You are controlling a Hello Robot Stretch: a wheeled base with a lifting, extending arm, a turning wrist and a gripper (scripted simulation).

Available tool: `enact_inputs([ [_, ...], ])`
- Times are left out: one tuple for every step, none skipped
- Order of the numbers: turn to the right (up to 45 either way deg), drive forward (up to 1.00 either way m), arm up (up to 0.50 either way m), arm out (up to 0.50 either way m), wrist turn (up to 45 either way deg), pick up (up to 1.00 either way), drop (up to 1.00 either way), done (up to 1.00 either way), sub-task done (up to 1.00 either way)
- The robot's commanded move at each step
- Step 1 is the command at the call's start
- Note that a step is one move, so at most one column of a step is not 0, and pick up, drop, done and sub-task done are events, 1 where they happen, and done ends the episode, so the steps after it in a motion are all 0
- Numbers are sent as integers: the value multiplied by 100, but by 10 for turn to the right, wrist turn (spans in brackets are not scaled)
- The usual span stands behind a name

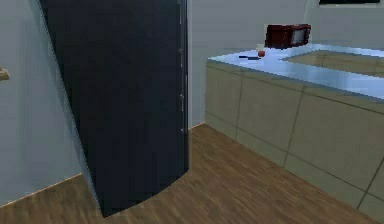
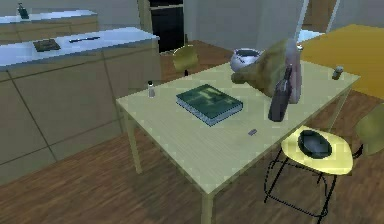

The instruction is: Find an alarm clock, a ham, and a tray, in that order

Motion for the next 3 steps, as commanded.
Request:
enact_inputs([
  [30,0,0,0,0,0,0,0,0],
  [0,15,0,0,0,0,0,0,0],
  [450,0,0,0,0,0,0,0,0],
])
